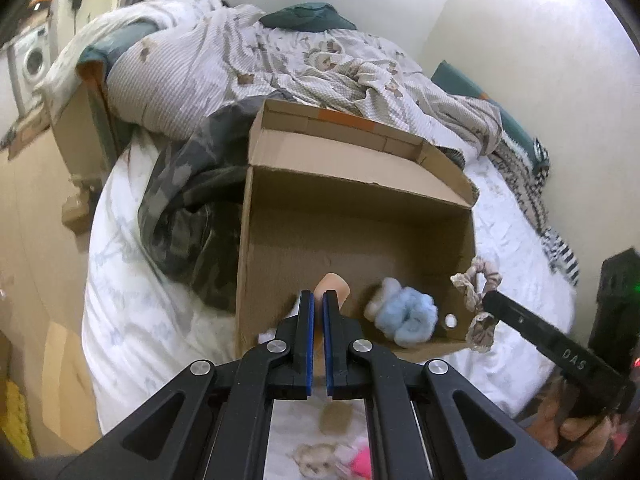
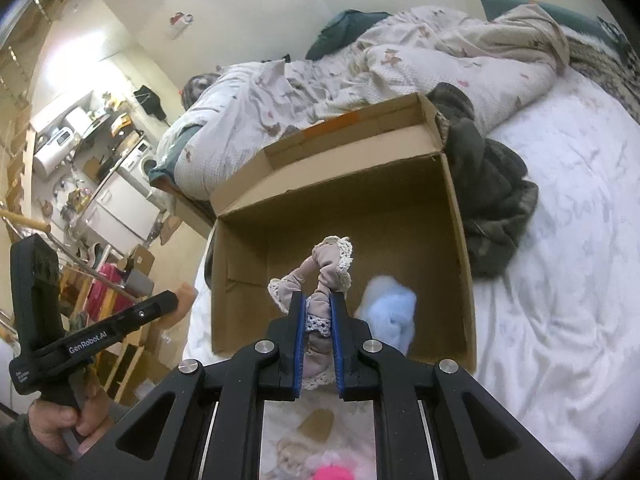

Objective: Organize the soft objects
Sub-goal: 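Lower the tube and scrunchie into the box and open both tools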

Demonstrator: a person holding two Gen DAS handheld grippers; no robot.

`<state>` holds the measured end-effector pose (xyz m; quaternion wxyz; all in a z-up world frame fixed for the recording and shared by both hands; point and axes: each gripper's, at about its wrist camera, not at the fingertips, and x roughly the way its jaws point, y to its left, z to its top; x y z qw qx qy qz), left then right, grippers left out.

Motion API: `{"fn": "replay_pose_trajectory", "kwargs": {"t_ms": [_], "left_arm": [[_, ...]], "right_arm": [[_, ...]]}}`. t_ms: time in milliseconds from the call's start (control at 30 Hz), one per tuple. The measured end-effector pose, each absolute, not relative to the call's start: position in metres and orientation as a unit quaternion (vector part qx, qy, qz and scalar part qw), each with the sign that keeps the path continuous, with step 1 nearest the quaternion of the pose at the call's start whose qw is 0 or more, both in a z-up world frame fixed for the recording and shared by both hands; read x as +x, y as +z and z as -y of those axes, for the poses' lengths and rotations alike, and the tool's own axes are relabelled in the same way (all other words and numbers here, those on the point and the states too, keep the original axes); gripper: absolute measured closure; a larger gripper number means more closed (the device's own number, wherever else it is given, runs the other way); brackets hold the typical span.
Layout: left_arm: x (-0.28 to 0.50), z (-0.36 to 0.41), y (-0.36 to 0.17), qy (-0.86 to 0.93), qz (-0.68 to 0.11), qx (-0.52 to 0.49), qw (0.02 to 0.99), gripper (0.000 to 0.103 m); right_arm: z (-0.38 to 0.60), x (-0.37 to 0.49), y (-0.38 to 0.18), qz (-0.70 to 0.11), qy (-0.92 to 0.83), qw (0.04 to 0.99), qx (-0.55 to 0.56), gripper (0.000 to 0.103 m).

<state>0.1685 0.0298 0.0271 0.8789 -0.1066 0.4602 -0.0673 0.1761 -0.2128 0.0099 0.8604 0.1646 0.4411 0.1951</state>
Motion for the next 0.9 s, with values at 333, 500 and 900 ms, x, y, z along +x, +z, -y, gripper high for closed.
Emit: {"fn": "replay_pose_trajectory", "kwargs": {"t_ms": [333,500,900], "left_arm": [[0.184,-0.027,-0.020,-0.042,-0.468,-0.089,0.878,0.099],[0.188,-0.024,-0.026,-0.046,-0.470,-0.088,0.877,0.099],[0.193,-0.014,-0.040,-0.056,-0.484,-0.086,0.869,0.099]], "right_arm": [[0.208,0.193,-0.036,-0.479,0.179,0.843,0.166,0.089],[0.211,0.201,-0.044,-0.486,0.175,0.837,0.180,0.089],[0.204,0.204,-0.051,-0.497,0.173,0.835,0.159,0.089]]}}
